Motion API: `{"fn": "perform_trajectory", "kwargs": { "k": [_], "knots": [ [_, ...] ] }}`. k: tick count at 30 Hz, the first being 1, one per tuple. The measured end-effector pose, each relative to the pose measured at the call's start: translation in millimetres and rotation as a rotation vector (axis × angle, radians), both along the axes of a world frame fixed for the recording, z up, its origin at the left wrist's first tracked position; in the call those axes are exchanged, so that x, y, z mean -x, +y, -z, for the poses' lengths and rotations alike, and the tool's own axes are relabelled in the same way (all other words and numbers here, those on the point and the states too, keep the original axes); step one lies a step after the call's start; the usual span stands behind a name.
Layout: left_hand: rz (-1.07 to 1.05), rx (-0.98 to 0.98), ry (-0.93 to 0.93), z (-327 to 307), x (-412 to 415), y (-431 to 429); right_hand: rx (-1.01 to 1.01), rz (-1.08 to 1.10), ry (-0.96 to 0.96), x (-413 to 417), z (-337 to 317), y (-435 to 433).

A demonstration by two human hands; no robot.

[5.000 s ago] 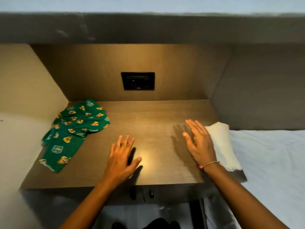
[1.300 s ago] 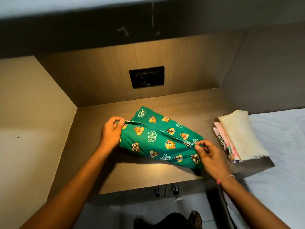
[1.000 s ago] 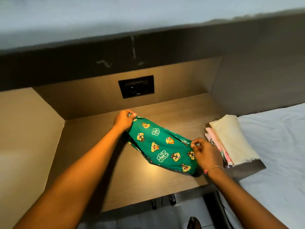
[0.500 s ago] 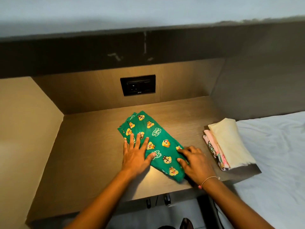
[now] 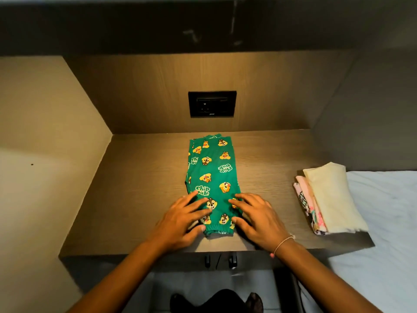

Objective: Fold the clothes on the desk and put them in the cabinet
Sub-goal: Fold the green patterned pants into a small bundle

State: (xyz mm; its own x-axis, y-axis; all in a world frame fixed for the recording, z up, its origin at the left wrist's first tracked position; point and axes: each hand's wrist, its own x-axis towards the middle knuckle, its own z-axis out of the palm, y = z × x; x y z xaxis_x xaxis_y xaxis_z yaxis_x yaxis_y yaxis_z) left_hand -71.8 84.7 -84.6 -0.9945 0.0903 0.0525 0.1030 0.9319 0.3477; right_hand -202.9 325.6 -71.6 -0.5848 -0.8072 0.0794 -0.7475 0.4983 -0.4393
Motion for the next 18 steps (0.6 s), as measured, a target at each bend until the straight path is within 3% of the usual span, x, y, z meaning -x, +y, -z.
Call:
{"fn": "perform_trajectory", "kwargs": {
  "k": [4, 10, 15, 18],
  "knots": [
    [-0.022, -0.025, 0.008, 9, -22, 6, -0.118, -0.209, 0.064, -8, 14, 2],
    [-0.083, -0.003, 0.151, 11, -25, 24, -0.111, -0.213, 0.085, -11, 25, 6],
    [-0.408, -0.367, 0.132, 3, -21, 36, -0.022, -0.170, 0.105, -15, 27, 5],
    [-0.472, -0.558, 0.072, -13, -19, 39, 0.116, -0.092, 0.112, -22, 23, -1]
  ]
}}
